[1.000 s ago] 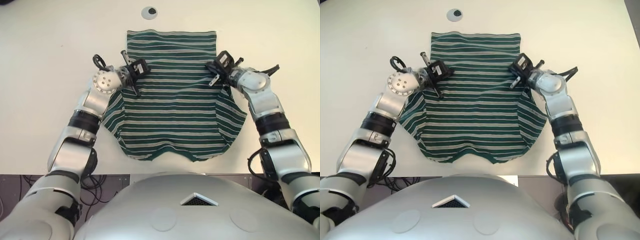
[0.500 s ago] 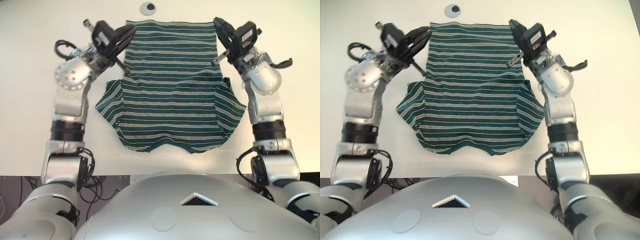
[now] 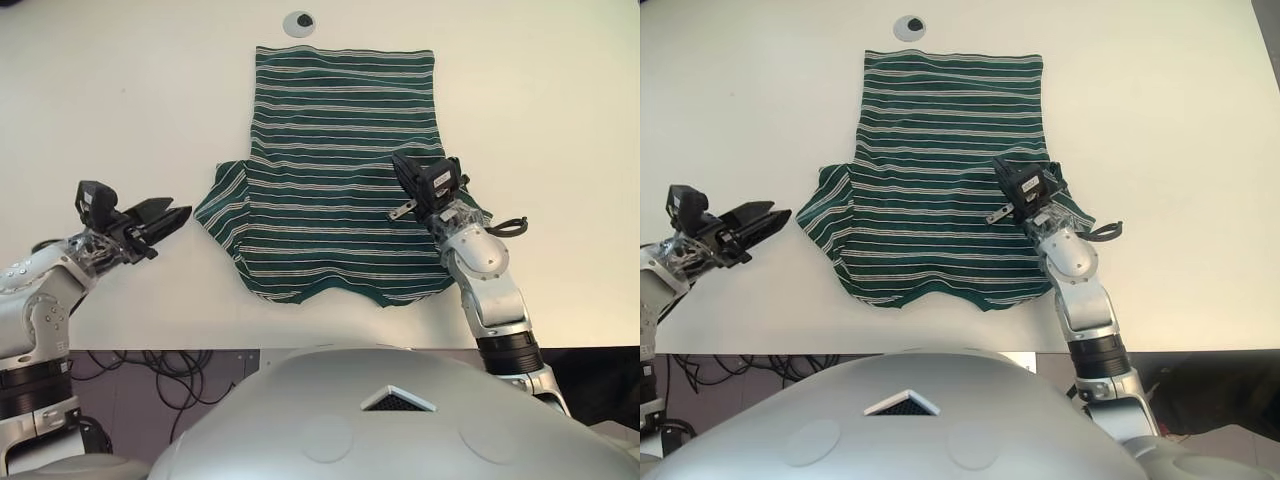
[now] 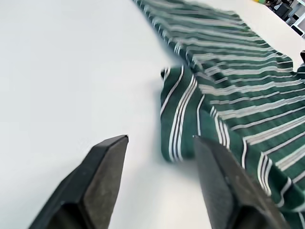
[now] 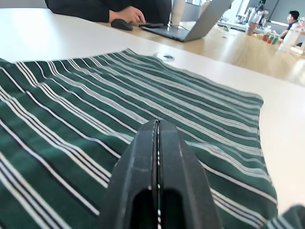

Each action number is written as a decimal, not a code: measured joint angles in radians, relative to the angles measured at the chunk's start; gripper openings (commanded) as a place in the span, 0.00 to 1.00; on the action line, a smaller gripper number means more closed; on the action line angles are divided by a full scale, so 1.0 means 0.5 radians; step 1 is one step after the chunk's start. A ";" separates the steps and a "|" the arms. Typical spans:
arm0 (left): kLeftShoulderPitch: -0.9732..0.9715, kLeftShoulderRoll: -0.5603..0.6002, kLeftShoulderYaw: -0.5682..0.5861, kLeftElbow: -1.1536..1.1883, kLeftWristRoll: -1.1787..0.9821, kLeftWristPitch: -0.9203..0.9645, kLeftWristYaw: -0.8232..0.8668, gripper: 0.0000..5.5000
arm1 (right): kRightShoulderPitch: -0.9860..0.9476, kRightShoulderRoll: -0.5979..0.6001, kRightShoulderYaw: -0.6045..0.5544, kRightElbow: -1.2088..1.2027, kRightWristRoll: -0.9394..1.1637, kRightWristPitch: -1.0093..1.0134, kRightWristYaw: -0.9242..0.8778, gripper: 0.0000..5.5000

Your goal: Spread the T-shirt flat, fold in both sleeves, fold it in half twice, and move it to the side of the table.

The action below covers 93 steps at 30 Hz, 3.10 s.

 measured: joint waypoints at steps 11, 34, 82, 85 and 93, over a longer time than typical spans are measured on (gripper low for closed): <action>-0.220 -0.010 -0.087 0.177 -0.138 0.425 0.001 0.44 | 0.022 -0.009 0.056 0.120 -0.218 -0.052 -0.093 0.00; -0.442 0.119 0.144 0.499 -0.432 1.292 0.081 0.36 | 0.060 -0.014 0.137 0.112 -0.499 -0.143 -0.213 0.00; 0.082 -0.148 -0.501 -0.613 0.580 -0.552 0.109 0.00 | 0.030 -0.027 0.195 0.132 -0.771 -0.067 -0.231 0.00; 0.088 -0.123 -0.611 -0.711 0.716 -0.656 0.133 0.00 | 0.030 -0.025 0.198 0.132 -0.793 -0.068 -0.230 0.00; 0.074 -0.109 -1.015 -0.756 1.024 -0.730 0.192 0.00 | 0.029 -0.023 0.200 0.131 -0.798 -0.067 -0.226 0.00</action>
